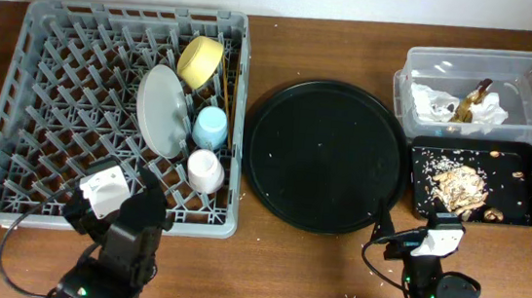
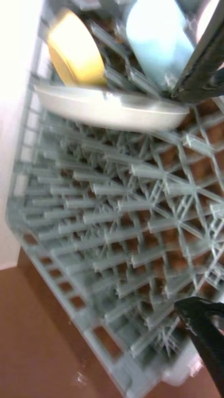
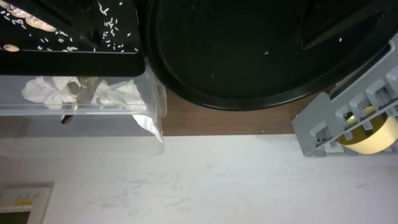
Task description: Sort waste into correct bins and load items into the dishwasher rack
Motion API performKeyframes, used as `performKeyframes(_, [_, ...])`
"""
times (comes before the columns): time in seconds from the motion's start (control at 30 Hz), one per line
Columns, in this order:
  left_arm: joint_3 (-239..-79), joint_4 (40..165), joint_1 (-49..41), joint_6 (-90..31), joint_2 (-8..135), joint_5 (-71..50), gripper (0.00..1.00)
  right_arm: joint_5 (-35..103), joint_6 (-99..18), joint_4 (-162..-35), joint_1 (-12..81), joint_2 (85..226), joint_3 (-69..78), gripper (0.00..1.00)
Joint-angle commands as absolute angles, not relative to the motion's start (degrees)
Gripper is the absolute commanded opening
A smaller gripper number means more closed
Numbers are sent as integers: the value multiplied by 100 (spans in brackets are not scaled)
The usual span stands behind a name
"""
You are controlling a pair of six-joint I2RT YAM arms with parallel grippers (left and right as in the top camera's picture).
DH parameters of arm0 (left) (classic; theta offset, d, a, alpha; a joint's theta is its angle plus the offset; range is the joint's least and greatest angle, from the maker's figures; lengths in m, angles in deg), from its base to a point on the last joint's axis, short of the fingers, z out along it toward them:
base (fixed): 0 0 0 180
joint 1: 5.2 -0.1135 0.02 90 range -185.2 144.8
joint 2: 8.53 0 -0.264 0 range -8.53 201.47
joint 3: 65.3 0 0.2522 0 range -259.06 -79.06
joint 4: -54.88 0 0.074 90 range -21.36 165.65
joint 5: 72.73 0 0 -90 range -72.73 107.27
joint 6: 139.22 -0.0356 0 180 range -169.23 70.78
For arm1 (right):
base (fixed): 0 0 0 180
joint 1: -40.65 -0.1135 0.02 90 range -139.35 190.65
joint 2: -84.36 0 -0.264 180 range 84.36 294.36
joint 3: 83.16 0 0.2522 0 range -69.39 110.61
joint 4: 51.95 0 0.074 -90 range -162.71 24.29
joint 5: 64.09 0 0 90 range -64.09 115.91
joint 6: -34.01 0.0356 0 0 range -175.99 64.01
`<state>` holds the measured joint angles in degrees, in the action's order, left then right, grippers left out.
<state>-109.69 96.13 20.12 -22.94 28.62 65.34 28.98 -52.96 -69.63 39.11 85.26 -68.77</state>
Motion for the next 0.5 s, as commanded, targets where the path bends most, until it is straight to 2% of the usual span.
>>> performKeyframes(0.0, [-9656, 7631, 1474, -3621, 2293, 4751, 99, 2976, -5257, -6990, 3878, 8472, -6908, 98])
performKeyframes(0.07, [-8954, 5910, 954, -4696, 1891, 3444, 99, 2976, -5257, -6990, 3878, 8472, -6908, 99])
performKeyframes(0.17, [-8281, 5342, 364, -4714, 1181, 2834, 99, 2976, -5257, -6990, 3878, 8472, -6908, 99])
performKeyframes(0.3, [-7953, 6192, -128, -4716, 317, 2751, 99, 2976, -5257, -6990, 3878, 8472, -6908, 98])
performKeyframes(0.37, [-7953, 7270, -163, -4733, -148, 2753, 99, 2976, -5257, -6990, 3878, 8472, -6908, 98])
performKeyframes(0.47, [-7953, 7248, -163, -4757, -557, 2707, 99, 2976, -5257, -6990, 3878, 8472, -6908, 98])
